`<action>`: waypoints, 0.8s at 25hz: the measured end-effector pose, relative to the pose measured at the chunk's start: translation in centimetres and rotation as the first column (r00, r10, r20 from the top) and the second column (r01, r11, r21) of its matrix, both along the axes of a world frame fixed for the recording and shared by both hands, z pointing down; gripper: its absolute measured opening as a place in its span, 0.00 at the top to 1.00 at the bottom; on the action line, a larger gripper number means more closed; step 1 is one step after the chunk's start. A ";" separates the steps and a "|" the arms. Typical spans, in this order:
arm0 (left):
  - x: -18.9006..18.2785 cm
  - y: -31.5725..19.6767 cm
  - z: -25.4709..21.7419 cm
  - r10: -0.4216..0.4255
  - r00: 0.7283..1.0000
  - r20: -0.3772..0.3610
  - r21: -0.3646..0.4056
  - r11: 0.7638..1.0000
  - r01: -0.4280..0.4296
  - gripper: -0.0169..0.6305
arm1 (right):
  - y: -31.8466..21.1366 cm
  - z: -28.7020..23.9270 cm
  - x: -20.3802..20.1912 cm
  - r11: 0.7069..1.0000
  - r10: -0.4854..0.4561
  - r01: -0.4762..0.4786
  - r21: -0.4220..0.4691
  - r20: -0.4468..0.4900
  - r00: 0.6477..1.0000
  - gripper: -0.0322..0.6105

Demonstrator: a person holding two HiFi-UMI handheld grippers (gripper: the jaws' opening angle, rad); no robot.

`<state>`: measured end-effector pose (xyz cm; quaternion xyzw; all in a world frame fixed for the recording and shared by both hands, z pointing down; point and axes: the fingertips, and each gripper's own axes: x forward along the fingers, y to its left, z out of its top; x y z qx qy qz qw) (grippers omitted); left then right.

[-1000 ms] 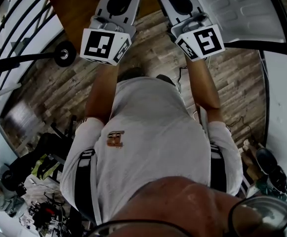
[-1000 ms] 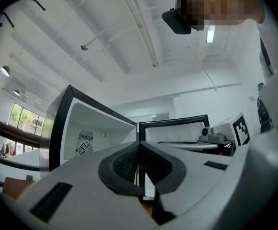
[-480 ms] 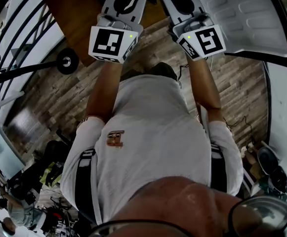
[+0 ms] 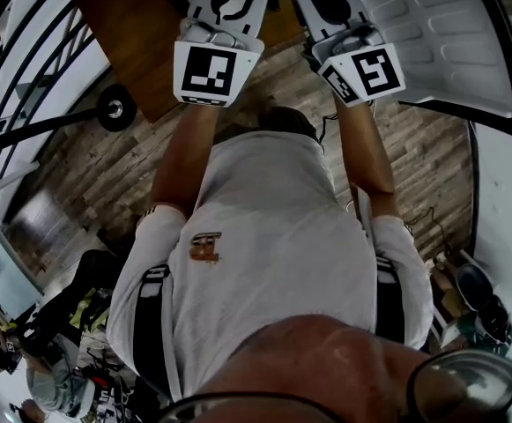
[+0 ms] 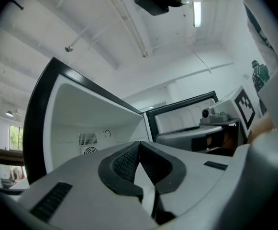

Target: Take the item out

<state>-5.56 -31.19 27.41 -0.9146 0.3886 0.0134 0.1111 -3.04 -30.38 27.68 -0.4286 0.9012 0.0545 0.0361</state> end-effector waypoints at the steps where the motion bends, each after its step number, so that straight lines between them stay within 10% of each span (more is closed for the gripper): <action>1: 0.2 -0.3 0.2 -0.012 0.999 0.030 0.014 1.000 0.011 0.95 | -0.2 0.1 0.1 1.000 -0.003 0.003 -0.001 -0.001 1.000 0.90; 11: 3.3 -3.0 1.8 -0.144 0.916 0.375 0.159 0.983 0.089 0.95 | -2.3 0.3 2.8 0.999 -0.045 0.045 -0.010 0.001 0.999 0.90; 20: 5.3 -5.8 4.1 -0.310 0.658 0.686 0.314 0.942 0.117 0.94 | -4.4 0.5 4.4 0.996 -0.092 0.092 -0.008 0.016 0.996 0.90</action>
